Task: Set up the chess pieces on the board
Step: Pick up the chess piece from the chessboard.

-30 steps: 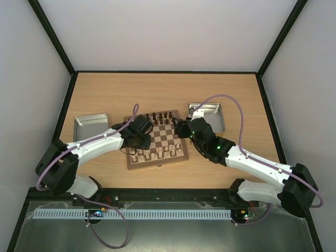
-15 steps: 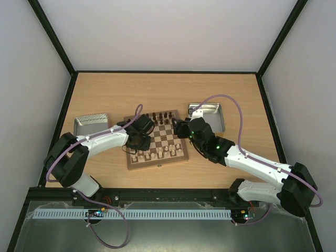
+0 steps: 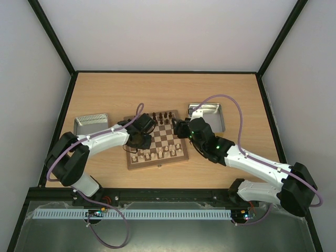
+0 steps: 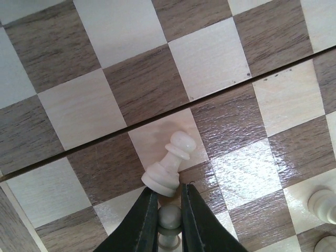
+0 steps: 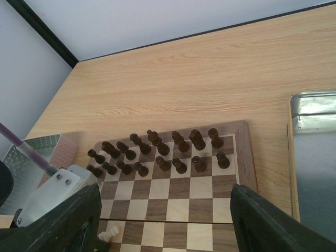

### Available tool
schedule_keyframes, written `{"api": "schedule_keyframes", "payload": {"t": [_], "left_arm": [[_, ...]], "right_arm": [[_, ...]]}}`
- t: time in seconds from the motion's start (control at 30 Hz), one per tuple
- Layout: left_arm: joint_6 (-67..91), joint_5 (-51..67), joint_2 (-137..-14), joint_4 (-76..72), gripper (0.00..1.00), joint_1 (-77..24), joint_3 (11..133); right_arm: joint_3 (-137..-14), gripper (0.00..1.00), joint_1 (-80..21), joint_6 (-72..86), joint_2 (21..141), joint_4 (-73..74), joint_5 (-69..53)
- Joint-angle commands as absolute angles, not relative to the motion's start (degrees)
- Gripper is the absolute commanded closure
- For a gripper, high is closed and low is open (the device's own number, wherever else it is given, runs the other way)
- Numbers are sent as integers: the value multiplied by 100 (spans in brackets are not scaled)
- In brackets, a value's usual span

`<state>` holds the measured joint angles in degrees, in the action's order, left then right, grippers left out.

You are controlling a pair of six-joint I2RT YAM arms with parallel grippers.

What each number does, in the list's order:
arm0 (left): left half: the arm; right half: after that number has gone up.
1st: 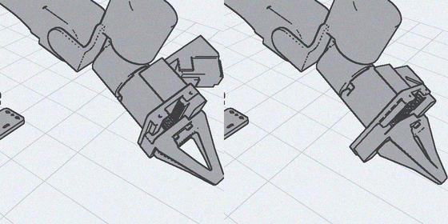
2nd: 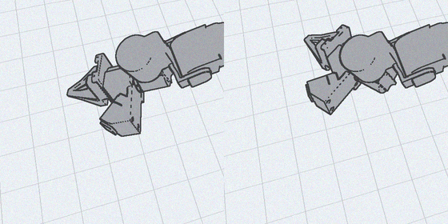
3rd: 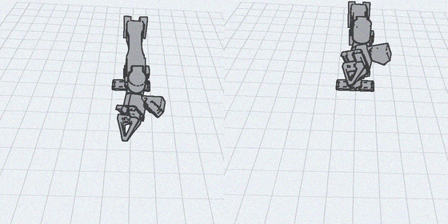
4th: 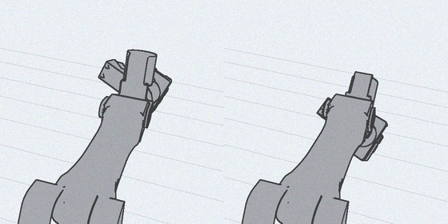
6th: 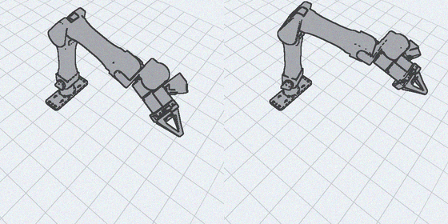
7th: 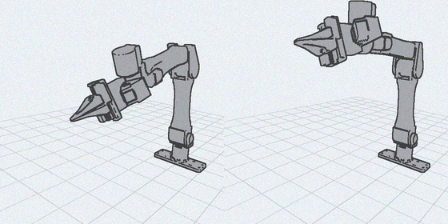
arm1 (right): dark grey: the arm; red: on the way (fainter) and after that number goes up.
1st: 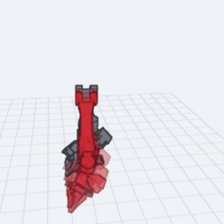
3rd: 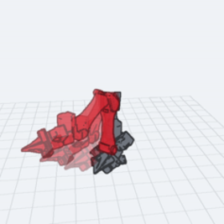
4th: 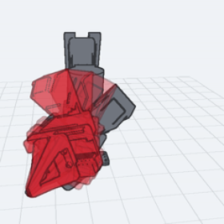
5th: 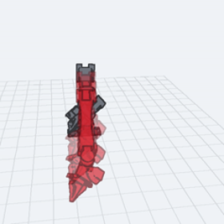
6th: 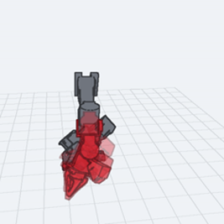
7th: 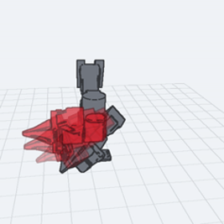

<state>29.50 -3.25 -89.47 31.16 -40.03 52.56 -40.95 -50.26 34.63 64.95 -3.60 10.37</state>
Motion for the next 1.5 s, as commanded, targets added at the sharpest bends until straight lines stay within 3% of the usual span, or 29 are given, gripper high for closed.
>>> {"api": "schedule_keyframes", "payload": {"t": [0.0,0.4,0.87,1.17,1.47], "left_arm": [[2899,-456,-8829,3138,94,-3964,5367],[2988,-393,-8724,3140,95,-3955,5255],[3416,-134,-8304,2976,95,-3726,4789],[3609,-71,-8248,2877,95,-3539,4617],[3767,-268,-7864,2716,95,-3278,4608]], "right_arm": [[-4026,34,-5007,3476,6512,-495,1022],[-4282,35,-5007,3465,7074,-372,174],[-5157,45,-5021,4098,8481,126,-1056],[-5336,73,-5349,3658,8762,124,-1663],[-5470,74,-5475,3749,8879,112,-1395]]}}
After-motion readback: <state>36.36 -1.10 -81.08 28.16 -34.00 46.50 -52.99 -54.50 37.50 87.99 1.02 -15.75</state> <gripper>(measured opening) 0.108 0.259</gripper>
